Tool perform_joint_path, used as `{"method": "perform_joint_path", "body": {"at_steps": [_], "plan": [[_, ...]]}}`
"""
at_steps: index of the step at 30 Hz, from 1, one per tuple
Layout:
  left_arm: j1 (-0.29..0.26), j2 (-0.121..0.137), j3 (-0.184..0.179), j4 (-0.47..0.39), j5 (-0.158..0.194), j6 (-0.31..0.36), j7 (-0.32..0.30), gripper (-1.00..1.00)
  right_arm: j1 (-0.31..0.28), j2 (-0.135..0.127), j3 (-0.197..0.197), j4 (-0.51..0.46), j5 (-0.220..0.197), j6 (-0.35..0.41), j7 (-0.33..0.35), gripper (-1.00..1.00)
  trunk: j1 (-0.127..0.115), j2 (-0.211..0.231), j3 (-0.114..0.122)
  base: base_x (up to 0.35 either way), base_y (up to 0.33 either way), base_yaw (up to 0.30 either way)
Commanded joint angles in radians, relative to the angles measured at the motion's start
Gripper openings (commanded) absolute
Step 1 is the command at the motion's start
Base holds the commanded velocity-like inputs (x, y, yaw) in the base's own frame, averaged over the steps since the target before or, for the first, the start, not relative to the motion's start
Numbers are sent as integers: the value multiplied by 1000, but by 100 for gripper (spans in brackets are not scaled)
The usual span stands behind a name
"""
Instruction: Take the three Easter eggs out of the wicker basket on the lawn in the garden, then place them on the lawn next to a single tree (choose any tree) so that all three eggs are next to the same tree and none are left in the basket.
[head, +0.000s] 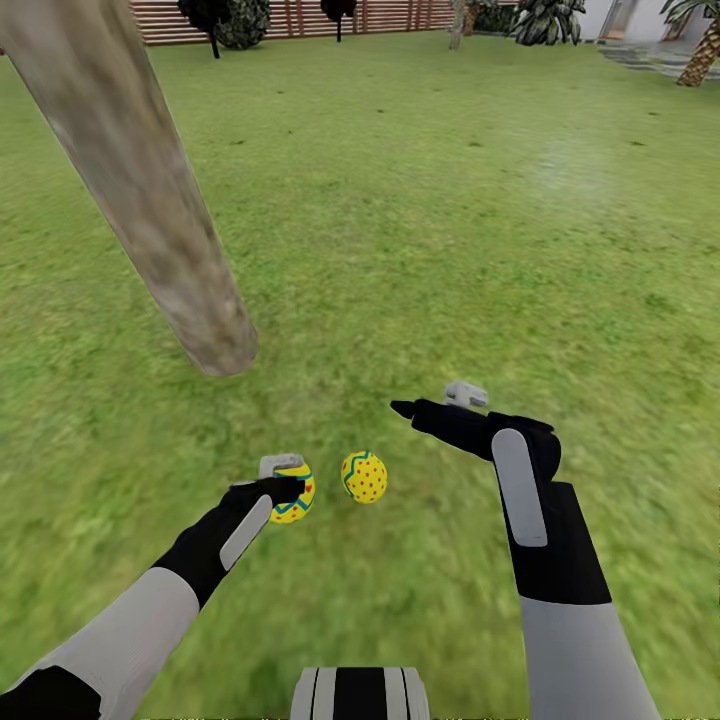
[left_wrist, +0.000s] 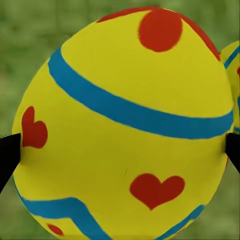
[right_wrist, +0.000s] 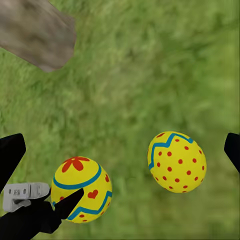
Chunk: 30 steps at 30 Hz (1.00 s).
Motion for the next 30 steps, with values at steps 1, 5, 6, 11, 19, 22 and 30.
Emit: {"method": "perform_joint_path", "body": {"at_steps": [1,5,6,11,19,22,30], "plan": [[-1,1,-6,-2,10,0,9,-100,-1,1,0,-1,-11,3,-10,100,0,-1,-5,0,0,0],[-1,0,-5,-2,-31,-12,9,-100,-2,0,1,-1,-11,3,-10,100,2,-2,-20,0,0,0],[-1,-2,-5,-2,-59,-13,9,-100,-2,1,1,-1,-11,3,-10,100,2,-2,-24,0,0,0],[-1,-3,5,-2,-132,-15,9,-100,-3,0,2,-1,-11,3,-10,100,5,-3,-43,0,0,0],[-1,-3,6,-2,-137,-16,9,-100,-3,0,5,0,-10,3,-12,100,8,-5,-74,0,0,0],[-1,-3,6,-5,-137,-16,9,-100,-3,1,5,0,-10,3,-12,100,8,-5,-74,0,0,0],[-1,-3,6,-7,-137,-25,9,-100,-3,1,6,0,-10,3,-13,100,11,-6,-101,0,0,0]]}}
